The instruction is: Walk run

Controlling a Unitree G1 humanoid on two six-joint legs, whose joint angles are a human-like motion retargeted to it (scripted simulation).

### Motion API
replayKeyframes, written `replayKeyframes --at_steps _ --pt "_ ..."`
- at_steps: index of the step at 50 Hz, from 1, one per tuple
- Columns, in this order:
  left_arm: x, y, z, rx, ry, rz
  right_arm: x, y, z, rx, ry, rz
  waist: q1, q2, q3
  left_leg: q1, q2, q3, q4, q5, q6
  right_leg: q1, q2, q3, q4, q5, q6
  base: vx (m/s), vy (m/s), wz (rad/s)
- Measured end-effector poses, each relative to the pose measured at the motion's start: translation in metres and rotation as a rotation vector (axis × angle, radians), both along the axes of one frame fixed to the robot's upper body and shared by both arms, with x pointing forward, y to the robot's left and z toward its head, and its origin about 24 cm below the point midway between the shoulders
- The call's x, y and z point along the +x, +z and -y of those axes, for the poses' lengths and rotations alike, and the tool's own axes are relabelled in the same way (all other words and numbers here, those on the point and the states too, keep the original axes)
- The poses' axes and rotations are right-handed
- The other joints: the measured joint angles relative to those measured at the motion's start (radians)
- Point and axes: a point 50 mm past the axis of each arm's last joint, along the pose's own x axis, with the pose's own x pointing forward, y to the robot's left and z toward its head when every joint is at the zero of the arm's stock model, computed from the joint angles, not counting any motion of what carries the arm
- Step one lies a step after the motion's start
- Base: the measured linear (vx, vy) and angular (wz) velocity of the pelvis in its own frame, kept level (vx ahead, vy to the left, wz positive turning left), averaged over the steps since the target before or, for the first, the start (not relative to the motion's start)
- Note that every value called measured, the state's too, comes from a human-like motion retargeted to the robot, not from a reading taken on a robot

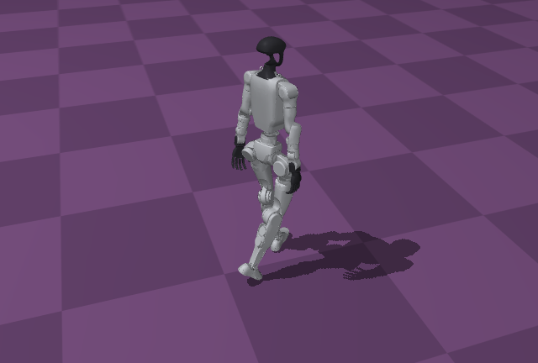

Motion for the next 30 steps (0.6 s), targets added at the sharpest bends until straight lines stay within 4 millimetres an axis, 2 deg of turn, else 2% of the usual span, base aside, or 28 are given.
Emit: replayKeyframes --at_steps 2,5,8,12,15,18,21,23,24,25,27,28,30 --pt "0.016 -0.002 -0.006 0.019 0.017 0.056 -0.015 0.001 -0.004 0.051 -0.059 -0.027 -0.015 0.033 0.013 0.025 0.019 -0.046 0.016 -0.032 0.005 -0.050 0.040 0.060 0.139 0.093 0.047 0.52 0.00 0.55" --pt "0.051 -0.004 -0.010 0.046 0.057 0.174 -0.030 0.002 -0.006 0.100 -0.128 -0.092 0.019 0.072 0.031 0.058 0.065 -0.015 0.033 -0.071 -0.002 -0.135 0.089 0.159 0.338 0.136 0.046 0.53 0.06 -0.01" --pt "0.093 -0.003 -0.011 0.072 0.064 0.307 -0.041 0.002 -0.010 0.090 -0.203 -0.131 -0.007 0.107 0.058 0.098 0.066 -0.085 0.039 -0.085 -0.010 -0.212 0.107 0.208 0.427 -0.007 0.026 0.38 0.07 1.01" --pt "0.141 0.004 -0.011 0.084 0.024 0.487 -0.046 0.003 -0.012 0.098 -0.235 -0.098 -0.067 0.134 0.075 0.151 0.051 -0.157 0.029 -0.086 -0.018 -0.278 0.047 0.211 0.332 -0.122 -0.037 0.44 0.04 1.63" --pt "0.173 0.013 -0.010 0.060 -0.065 0.601 -0.044 0.002 -0.011 0.097 -0.209 -0.081 -0.115 0.134 0.081 0.178 0.015 -0.222 0.029 -0.091 -0.015 -0.310 -0.030 0.213 0.163 -0.137 -0.047 0.41 0.01 1.74" --pt "0.196 0.022 -0.012 0.048 -0.193 0.675 -0.035 0.001 -0.009 0.079 -0.174 -0.060 -0.141 0.110 0.096 0.219 -0.035 -0.294 0.027 -0.099 -0.011 -0.337 -0.053 0.319 -0.005 -0.154 -0.058 0.33 -0.04 1.51" --pt "0.203 0.025 -0.014 0.068 -0.295 0.691 -0.025 0.001 -0.005 0.063 -0.137 -0.035 -0.147 0.084 0.112 0.264 -0.075 -0.363 0.029 -0.108 -0.017 -0.362 -0.056 0.443 -0.156 -0.152 -0.039 0.39 -0.09 1.26" --pt "0.199 0.023 -0.014 0.086 -0.332 0.670 -0.018 0.001 -0.001 0.050 -0.114 -0.013 -0.146 0.075 0.122 0.290 -0.092 -0.407 0.037 -0.116 -0.021 -0.372 -0.056 0.491 -0.248 -0.153 0.033 0.48 -0.22 1.10" --pt "0.194 0.021 -0.016 0.097 -0.339 0.649 -0.014 0.001 0.001 0.043 -0.105 -0.002 -0.143 0.075 0.134 0.309 -0.066 -0.433 0.054 -0.135 -0.043 -0.361 -0.016 0.498 -0.282 -0.163 0.065 0.57 -0.64 1.06" --pt "0.189 0.020 -0.019 0.108 -0.342 0.624 -0.009 0.001 0.002 0.037 -0.098 0.009 -0.140 0.077 0.149 0.330 -0.024 -0.460 0.078 -0.163 -0.075 -0.343 0.044 0.498 -0.310 -0.175 0.089 0.66 -0.82 0.85" --pt "0.174 0.014 -0.018 0.101 -0.324 0.562 0.001 0.002 0.010 0.006 -0.092 0.031 -0.120 0.068 0.162 0.354 -0.016 -0.485 0.094 -0.182 -0.097 -0.325 0.083 0.503 -0.341 -0.154 0.089 0.64 -0.51 0.70" --pt "0.163 0.010 -0.015 0.090 -0.311 0.520 0.003 0.002 0.013 -0.011 -0.096 0.034 -0.114 0.065 0.162 0.367 -0.029 -0.500 0.097 -0.185 -0.093 -0.307 0.090 0.543 -0.342 -0.134 0.089 0.54 -0.10 0.90" --pt "0.138 0.003 -0.013 0.064 -0.287 0.419 0.004 0.003 0.019 -0.040 -0.120 0.038 -0.117 0.059 0.155 0.383 -0.056 -0.545 0.109 -0.186 -0.089 -0.295 0.071 0.515 -0.312 -0.067 0.089 0.49 0.13 1.41"
